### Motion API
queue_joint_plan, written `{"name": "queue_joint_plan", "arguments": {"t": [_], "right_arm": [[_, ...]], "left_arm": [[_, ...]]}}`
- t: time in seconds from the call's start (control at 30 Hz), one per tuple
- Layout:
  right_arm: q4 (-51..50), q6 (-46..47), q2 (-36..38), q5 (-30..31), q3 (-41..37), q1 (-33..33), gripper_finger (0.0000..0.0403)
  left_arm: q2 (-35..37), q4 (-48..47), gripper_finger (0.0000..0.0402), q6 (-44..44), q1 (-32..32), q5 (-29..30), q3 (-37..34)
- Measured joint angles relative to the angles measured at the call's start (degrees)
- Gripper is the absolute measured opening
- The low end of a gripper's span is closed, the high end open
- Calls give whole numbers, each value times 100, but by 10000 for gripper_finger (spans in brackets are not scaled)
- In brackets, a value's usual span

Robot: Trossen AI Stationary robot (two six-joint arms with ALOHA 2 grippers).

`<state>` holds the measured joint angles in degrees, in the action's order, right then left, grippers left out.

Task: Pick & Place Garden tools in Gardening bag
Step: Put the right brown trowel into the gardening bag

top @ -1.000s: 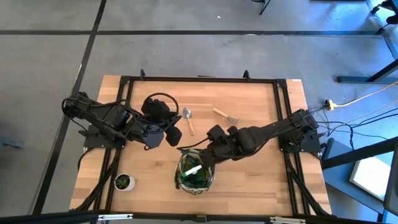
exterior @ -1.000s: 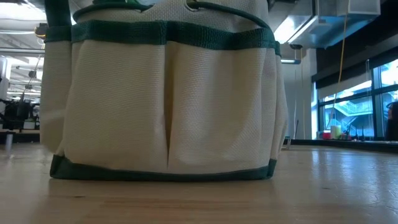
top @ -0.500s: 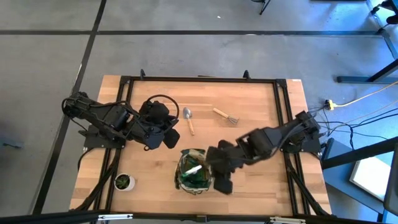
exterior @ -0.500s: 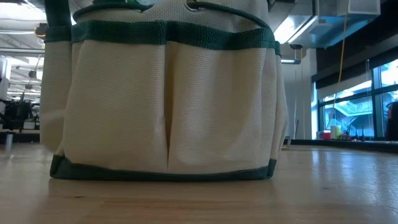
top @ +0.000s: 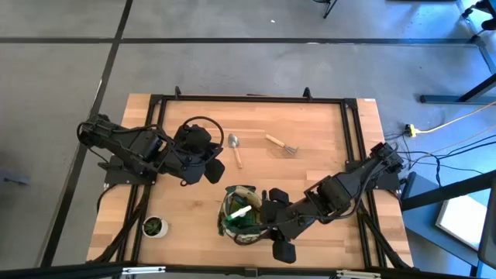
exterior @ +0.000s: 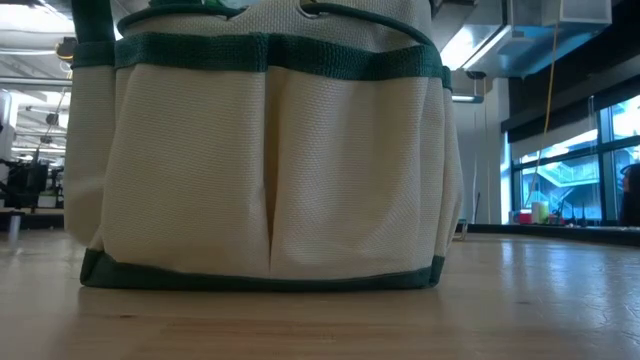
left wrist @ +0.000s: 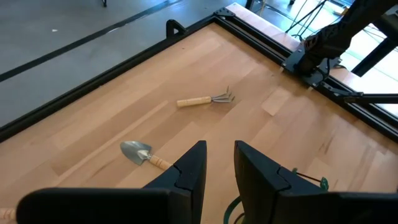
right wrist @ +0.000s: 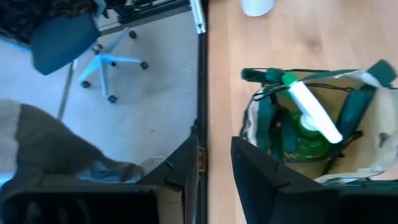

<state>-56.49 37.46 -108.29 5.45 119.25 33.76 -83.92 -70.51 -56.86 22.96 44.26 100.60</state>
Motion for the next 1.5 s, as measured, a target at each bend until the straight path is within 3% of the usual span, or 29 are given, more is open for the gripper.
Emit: {"name": "queue_joint_plan", "arguments": {"t": [0.37,0.7,0.97,1.17,1.33,1.5], "right_arm": [[30,-68,201,401,-315,47,96],[2415,444,1423,525,-2696,89,96],[4646,1103,2190,1224,-4516,303,96],[5229,1394,2616,1582,-5275,396,96],[5244,1420,2927,1729,-5547,422,96],[5199,1427,3404,1772,-6031,398,96]], "left_arm": [[-182,30,77,-44,-147,-165,1],[-357,186,77,-44,-204,-277,1],[-368,353,77,156,-418,-480,1],[-393,511,77,346,-671,-591,3],[-588,772,77,696,-1025,-855,10],[-1144,791,77,923,-1545,-1903,4]]}}
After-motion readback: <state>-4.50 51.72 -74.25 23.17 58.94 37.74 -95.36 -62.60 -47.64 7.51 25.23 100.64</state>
